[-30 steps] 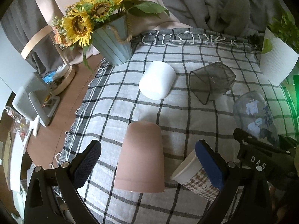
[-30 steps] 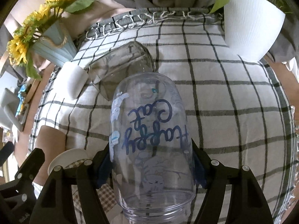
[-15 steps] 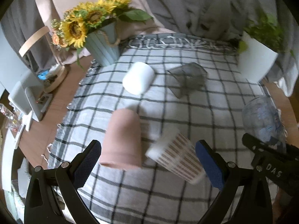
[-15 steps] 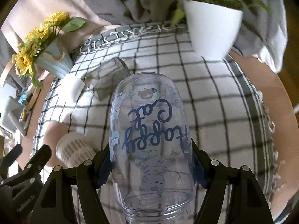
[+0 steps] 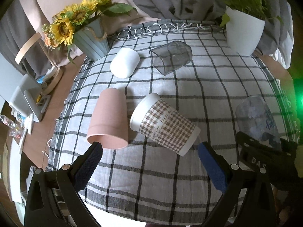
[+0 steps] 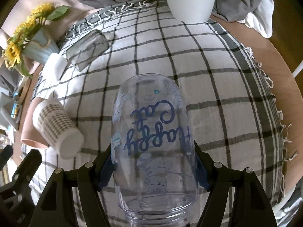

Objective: Flip cup upside down
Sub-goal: 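Lift the clear cup with the right gripper and carry it toward the left gripper, then close the left gripper on the clear cup while the right gripper releases it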

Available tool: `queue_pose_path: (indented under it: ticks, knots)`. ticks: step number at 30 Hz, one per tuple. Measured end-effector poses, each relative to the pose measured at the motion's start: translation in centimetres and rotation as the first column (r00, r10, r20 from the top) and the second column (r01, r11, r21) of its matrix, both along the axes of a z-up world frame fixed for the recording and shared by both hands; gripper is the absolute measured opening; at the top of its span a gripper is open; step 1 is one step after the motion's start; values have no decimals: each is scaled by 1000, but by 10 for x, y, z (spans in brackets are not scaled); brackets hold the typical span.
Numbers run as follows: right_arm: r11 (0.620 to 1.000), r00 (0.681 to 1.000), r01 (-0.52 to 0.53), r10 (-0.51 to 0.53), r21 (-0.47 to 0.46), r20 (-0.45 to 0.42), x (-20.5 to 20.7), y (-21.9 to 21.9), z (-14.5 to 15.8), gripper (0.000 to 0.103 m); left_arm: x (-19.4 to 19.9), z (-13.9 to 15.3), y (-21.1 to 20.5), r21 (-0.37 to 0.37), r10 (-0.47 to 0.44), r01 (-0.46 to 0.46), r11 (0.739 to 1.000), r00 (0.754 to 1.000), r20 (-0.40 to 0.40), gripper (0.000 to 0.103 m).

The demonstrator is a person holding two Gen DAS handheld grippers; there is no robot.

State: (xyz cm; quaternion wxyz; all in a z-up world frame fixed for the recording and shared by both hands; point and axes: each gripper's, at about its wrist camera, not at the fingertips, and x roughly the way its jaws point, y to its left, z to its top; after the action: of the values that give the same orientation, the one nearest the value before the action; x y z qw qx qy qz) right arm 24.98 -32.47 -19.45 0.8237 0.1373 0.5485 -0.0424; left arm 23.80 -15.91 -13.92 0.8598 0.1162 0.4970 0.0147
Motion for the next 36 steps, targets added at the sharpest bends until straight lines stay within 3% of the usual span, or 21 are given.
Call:
queue_pose_path:
  ticks: [14,17,20,28,36]
  knots:
    - [999,999,-33,33,2,-15,2,-1,-9,72,-5,1,-1,-12,39,-39,999,999,3,103]
    - [999,999,-36,36,32,-6,1,-3,-6,81,-6,5,3,-31,55,-55,998,998,5,103]
    - [998,999,-48,46,44,28,-3,-3,5,86,-8,13,6,-66,68,-68,996,998,3,103]
    - [997,989,-4,-9,83,149,-30,-16,64,86,-11,46,4,-155,64,-57,986,997,43,103]
    - [996,984,84,-88,29,158,-45,-51,83,87,1,38,-46,-210,-54,51,976,999,-9,103]
